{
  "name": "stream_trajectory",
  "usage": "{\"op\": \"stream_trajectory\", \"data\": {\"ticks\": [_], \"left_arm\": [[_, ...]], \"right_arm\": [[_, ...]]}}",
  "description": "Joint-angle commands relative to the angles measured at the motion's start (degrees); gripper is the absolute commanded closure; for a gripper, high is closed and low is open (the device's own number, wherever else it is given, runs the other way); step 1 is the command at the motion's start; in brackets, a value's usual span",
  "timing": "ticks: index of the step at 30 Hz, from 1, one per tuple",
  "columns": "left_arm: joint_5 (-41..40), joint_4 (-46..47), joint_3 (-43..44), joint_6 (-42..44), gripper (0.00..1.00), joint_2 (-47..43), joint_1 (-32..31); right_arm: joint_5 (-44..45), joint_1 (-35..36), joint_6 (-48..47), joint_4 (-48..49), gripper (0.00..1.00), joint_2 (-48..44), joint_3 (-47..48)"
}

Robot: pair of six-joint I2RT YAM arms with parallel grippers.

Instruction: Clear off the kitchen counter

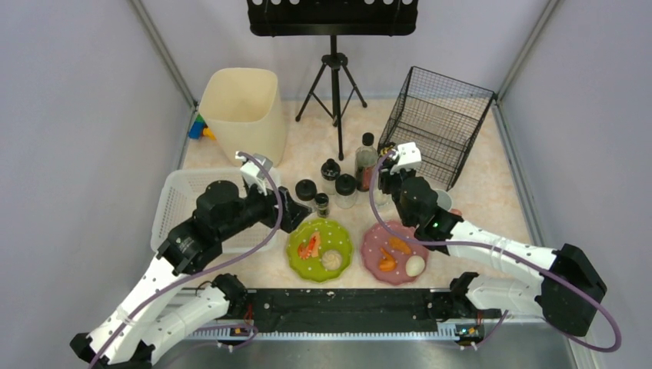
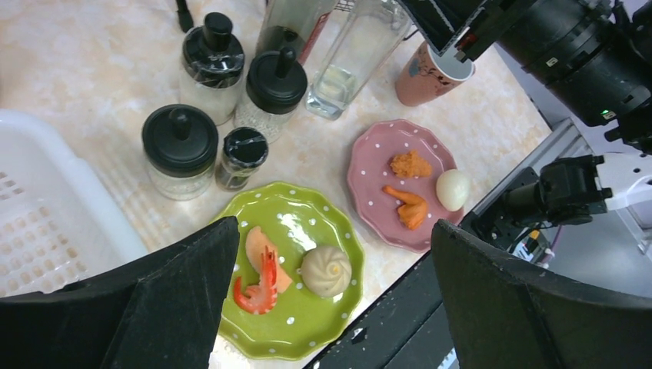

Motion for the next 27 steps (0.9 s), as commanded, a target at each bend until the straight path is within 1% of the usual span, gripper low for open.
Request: {"op": "stream_trajectory", "data": {"ticks": [1, 11, 16, 20, 27], "left_arm": [[-4.6, -2.7, 3.3, 2.6, 0.01, -2.3, 0.0], [-13.1, -0.5, -0.8, 4.5, 0.01, -12.5, -0.1], [-14.3, -0.9, -2.4, 4.9, 0.01, -16.6, 0.0], [-14.7, -0.2, -5.2, 5.2, 0.01, -19.4, 0.0], [-14.1, -1.5, -6.6, 5.2, 0.01, -18.2, 0.0]], "right_arm": [[1.1, 0.4, -2.7, 1.5, 1.00, -0.6, 1.2], [1.4, 0.4, -5.3, -1.6, 1.00, -7.1, 3.2], [1.3, 0.4, -5.0, -8.5, 1.00, -9.8, 8.1], [0.2, 0.4, -4.4, -14.9, 1.00, -10.5, 13.5], [-0.6, 0.4, -2.1, -27.9, 1.00, -9.4, 25.9]]}}
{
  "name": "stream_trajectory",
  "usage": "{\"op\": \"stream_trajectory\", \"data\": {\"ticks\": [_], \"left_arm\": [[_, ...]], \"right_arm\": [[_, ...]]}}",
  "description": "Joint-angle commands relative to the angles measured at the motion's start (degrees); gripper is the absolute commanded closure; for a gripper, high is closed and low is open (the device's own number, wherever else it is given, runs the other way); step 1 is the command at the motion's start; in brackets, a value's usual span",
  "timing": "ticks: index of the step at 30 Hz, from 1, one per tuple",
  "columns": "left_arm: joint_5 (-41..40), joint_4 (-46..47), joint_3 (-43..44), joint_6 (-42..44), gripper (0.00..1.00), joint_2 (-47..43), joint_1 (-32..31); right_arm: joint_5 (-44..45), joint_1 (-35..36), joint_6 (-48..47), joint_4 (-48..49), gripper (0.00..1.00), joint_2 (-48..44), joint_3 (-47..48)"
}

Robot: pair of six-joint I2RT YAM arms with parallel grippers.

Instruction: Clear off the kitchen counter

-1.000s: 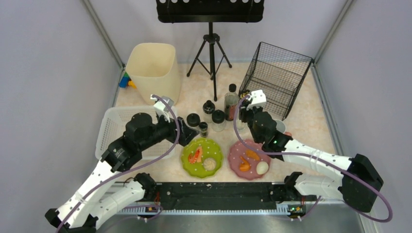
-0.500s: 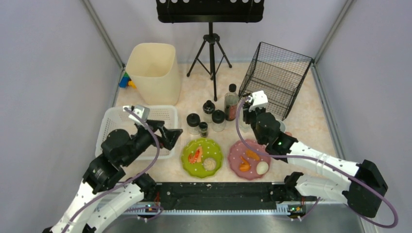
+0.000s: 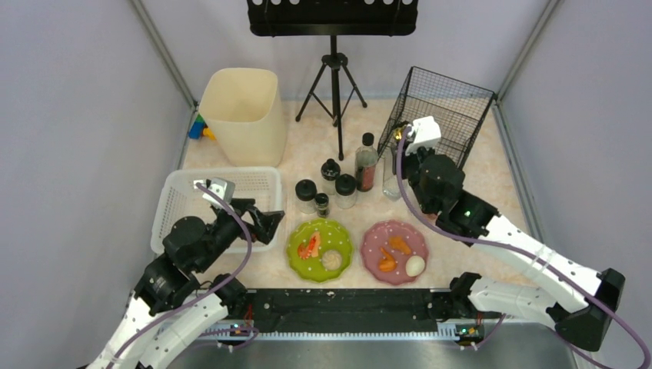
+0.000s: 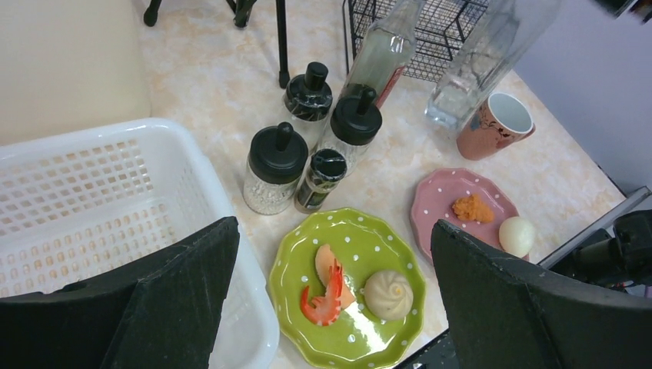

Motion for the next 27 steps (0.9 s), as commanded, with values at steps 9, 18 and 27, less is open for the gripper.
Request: {"op": "stream_trajectory", "data": {"ticks": [9, 18, 27], "left_arm": [[-3.2, 0.5, -1.2, 0.8, 0.01, 0.0, 0.0], [-4.1, 0.2, -1.5, 1.5, 0.01, -0.7, 0.0], [-2.3, 0.4, -1.6, 1.6, 0.01, -0.6, 0.0]], "right_arm": [[6.9, 0.3, -3.1, -7.9, 1.00, 2.8, 22.8], [-2.7, -12.0, -6.2, -6.2, 1.00, 12.1, 37.6], [-14.8, -24.1, -9.8, 4.2, 1.00, 19.8, 43.1]]}}
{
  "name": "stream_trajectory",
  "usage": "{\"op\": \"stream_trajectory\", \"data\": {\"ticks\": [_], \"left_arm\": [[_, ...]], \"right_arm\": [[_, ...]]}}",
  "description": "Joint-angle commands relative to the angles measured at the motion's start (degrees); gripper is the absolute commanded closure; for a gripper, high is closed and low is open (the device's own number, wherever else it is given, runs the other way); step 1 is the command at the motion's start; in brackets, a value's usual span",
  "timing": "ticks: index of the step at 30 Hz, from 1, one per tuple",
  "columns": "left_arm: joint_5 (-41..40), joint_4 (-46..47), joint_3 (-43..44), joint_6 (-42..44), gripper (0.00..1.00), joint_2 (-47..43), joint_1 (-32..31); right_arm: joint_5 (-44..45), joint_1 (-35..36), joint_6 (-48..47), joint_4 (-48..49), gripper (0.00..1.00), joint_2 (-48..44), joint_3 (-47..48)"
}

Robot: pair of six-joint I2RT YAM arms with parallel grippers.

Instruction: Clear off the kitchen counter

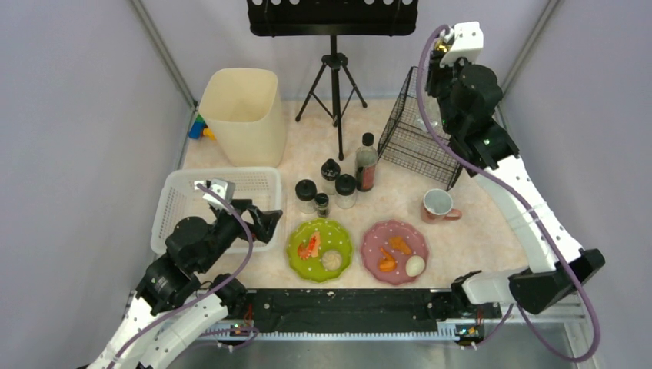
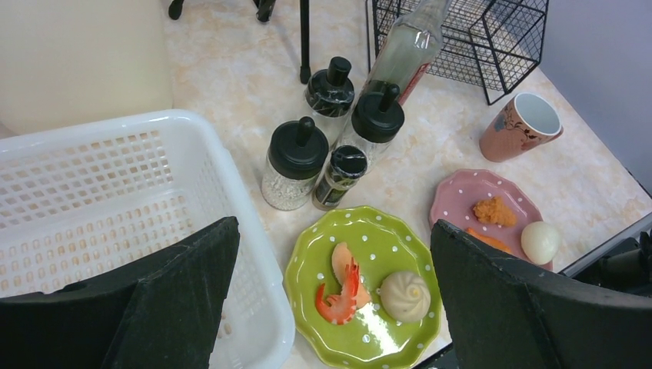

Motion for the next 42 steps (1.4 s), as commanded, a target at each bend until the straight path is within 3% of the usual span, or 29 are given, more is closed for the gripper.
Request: {"op": "stream_trajectory", "data": {"ticks": [1, 10, 17, 23, 34, 42], "left_arm": [[0.8, 1.1, -0.5, 1.1, 0.01, -0.5, 0.0], [1.8, 1.1, -0.6, 1.2, 0.02, -0.6, 0.0], [1.4, 1.2, -0.7, 1.6, 0.02, -0.6, 0.1], [1.7, 1.1, -0.7, 1.8, 0.02, 0.0, 0.4], [2.9, 1.3, -0.8, 2.2, 0.02, 0.3, 1.3], [3.4, 1.3, -0.7, 2.3, 0.02, 0.7, 2.0]], "right_arm": [[-8.5, -4.6, -2.2, 13.0, 1.00, 2.2, 6.0], [-25.2, -16.2, 2.6, 26.0, 1.00, 7.8, 6.4], [-35.7, -21.1, 3.7, 31.4, 1.00, 14.1, 8.4], [-40.0, -22.1, 0.8, 36.9, 1.00, 18.3, 8.5], [-52.0, -28.5, 7.3, 43.3, 1.00, 25.2, 11.5], [-59.2, -32.4, 17.2, 49.7, 1.00, 30.0, 11.2]]}}
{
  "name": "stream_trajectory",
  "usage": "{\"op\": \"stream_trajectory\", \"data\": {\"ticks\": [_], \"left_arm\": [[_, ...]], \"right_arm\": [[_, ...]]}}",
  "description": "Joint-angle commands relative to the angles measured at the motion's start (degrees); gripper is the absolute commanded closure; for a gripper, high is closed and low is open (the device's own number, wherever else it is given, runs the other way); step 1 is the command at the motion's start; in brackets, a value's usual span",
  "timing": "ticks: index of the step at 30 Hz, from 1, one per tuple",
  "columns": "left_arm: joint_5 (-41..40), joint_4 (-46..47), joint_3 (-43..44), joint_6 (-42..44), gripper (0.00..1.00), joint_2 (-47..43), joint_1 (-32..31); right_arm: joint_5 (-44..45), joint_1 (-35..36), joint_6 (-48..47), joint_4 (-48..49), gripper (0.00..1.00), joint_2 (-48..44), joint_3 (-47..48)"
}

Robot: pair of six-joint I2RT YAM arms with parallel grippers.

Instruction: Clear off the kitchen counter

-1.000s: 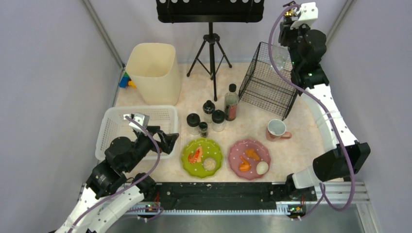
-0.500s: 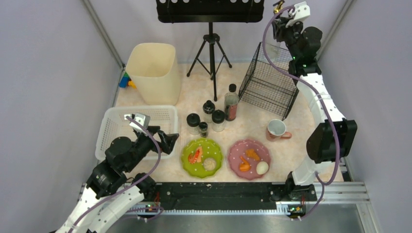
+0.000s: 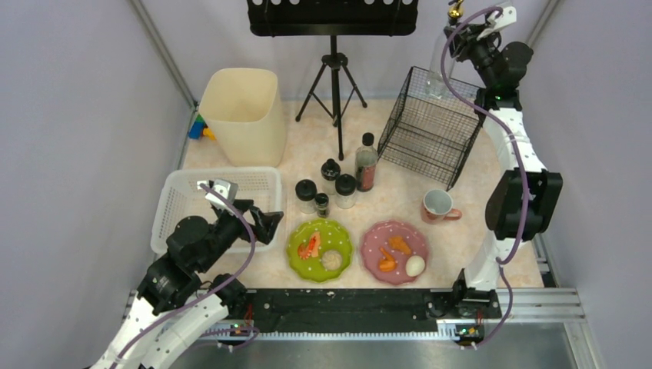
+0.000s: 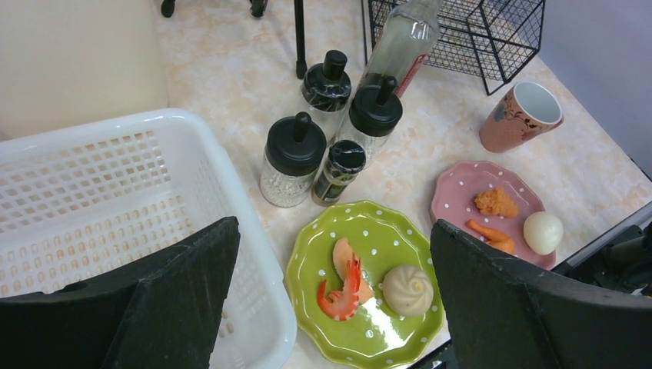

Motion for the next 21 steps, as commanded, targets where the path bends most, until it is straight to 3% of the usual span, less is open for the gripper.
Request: {"op": "stream_trajectory", "data": {"ticks": [1, 21], "left_arm": [[0.9, 1.4, -0.4, 0.9, 0.02, 0.6, 0.8], [1.5, 1.4, -0.5, 1.0, 0.02, 2.0, 2.0]], "right_arm": [[-5.0, -1.1, 5.4, 13.8, 1.00, 0.5, 2.8], [-6.5, -1.1, 14.7, 26.8, 1.00, 7.5, -4.3]]}}
